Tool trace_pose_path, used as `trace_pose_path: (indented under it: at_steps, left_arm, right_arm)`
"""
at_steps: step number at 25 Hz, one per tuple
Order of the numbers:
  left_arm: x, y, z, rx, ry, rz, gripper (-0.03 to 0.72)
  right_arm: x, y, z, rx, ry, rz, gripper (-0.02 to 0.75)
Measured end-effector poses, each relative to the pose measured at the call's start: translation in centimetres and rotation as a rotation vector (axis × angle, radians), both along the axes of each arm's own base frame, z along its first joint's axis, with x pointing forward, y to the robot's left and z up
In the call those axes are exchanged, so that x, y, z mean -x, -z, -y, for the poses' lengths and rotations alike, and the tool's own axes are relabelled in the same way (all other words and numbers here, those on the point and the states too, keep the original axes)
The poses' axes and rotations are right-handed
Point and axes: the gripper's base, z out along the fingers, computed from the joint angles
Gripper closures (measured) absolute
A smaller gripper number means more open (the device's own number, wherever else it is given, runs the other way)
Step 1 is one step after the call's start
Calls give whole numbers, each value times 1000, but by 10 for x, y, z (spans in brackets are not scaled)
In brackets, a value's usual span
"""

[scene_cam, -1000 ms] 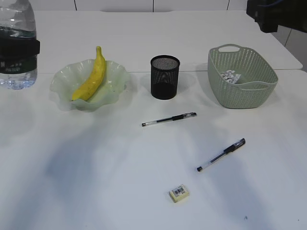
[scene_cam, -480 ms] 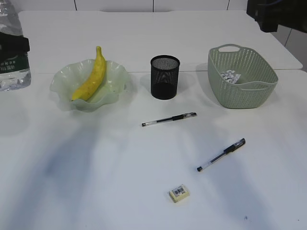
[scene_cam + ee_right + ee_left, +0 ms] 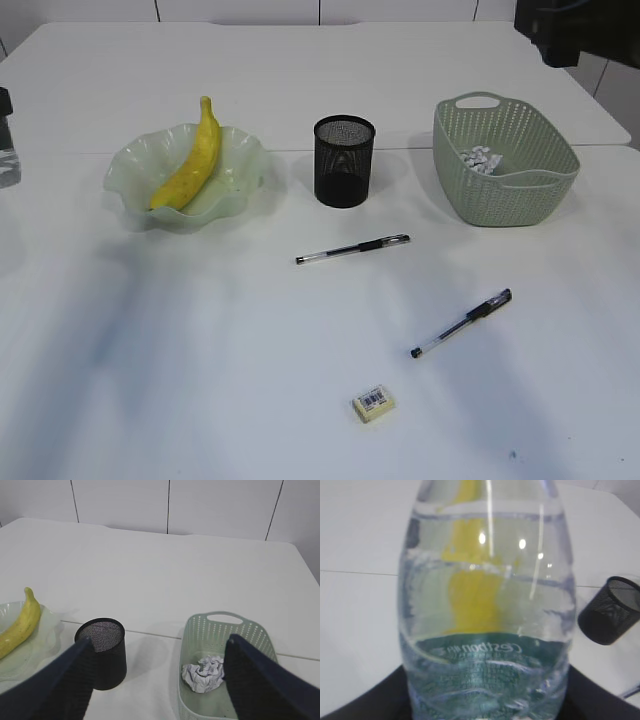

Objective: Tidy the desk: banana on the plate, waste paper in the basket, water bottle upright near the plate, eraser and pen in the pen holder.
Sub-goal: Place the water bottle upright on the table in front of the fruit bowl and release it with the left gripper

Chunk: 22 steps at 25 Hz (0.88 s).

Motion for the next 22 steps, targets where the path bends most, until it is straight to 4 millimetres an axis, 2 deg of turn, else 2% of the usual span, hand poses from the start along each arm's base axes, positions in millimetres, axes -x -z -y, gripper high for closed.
trace_pose_path:
  at_steps: [10,17,22]
  left_arm:
    - [0,5,-17,-55,-175,-52,302]
    - [-4,13,-18,-61,-178,-80,302]
    - [-5,11,-10,-128,-58,-45,302]
  right_arm:
    - [0,0,0,-2,1,-1,151]
    - [0,0,0,-6,2,-2,152]
    - [0,0,0,-6,2,-2,151]
